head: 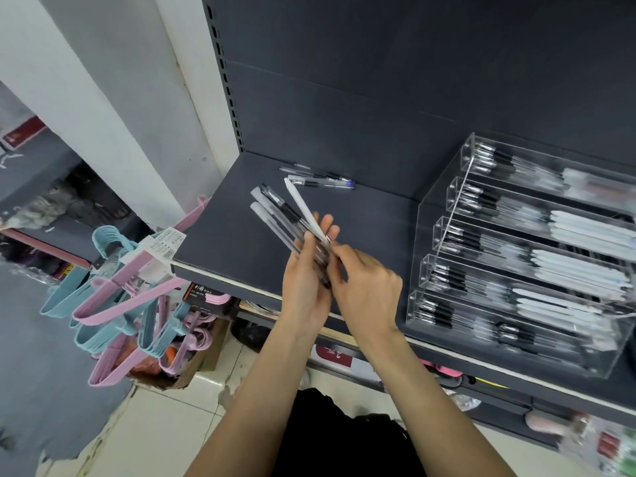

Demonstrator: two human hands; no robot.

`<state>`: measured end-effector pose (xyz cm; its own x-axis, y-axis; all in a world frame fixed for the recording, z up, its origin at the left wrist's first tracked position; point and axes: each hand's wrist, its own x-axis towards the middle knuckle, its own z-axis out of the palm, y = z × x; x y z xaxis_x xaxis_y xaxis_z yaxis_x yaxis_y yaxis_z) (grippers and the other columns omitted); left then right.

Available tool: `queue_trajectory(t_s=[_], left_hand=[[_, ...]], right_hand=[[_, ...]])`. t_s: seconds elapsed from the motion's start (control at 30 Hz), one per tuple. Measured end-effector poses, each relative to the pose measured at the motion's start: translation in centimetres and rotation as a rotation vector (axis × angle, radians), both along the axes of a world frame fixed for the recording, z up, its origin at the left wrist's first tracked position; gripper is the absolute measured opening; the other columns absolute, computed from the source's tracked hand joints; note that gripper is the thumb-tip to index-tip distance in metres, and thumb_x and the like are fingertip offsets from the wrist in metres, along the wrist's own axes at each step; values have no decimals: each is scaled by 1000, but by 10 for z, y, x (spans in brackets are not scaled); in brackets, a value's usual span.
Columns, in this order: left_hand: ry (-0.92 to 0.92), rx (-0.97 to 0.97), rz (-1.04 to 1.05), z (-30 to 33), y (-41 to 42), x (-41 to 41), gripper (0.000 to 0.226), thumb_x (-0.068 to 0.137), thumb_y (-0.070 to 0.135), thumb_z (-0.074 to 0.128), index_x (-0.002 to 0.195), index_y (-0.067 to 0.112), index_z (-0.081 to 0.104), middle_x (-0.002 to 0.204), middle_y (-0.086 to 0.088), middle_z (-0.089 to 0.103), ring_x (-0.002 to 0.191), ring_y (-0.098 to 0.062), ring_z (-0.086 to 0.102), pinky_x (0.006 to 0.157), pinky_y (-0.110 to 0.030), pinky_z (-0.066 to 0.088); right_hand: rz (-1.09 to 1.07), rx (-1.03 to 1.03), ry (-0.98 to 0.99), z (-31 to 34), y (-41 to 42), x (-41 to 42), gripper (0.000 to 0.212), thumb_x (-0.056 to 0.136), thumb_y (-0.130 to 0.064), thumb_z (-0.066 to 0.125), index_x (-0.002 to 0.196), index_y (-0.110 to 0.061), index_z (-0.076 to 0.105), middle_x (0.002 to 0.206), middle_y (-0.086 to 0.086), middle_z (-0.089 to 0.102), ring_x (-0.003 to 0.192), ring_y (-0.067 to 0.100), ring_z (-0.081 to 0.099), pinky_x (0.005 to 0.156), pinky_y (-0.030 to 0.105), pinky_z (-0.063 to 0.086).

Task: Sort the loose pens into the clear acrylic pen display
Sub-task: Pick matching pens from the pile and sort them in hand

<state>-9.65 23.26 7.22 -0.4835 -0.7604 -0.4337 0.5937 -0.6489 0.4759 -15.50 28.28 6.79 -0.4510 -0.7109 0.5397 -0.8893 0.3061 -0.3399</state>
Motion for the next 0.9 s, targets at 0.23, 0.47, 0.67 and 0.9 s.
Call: queue_trajectory(t_s=[0.23,0.47,0.67,0.9], left_hand=[[-224,-245,-94,-10,5,-10,26,103,18,37,119,14,56,109,3,70,100,-12,67,82,-25,54],[-296,-368,-199,-10,19,-33,23,103,14,36,111,11,57,101,0,73,87,-15,70,75,-25,54],[-151,-283,-354,-8,37,-52,26,101,14,37,118,13,57,104,1,73,95,-15,69,76,-24,55],[-290,-370,-365,-20,95,-93,27,100,13,40,119,9,59,107,0,72,100,-15,67,77,-25,55]], right_hand=[[18,121,126,-6,14,-6,16,85,-19,58,88,-17,73,82,-6,69,77,13,64,52,26,52],[-75,-27,-64,-5,36,-18,16,85,-21,60,90,-18,74,91,-4,66,87,17,56,67,22,50],[-214,-76,-404,-2,62,-39,14,77,-12,74,89,-18,69,86,-9,63,88,10,45,76,7,33],[-89,48,-611,-4,116,-105,19,76,-16,76,92,-16,65,75,-7,64,68,10,59,64,25,52]])
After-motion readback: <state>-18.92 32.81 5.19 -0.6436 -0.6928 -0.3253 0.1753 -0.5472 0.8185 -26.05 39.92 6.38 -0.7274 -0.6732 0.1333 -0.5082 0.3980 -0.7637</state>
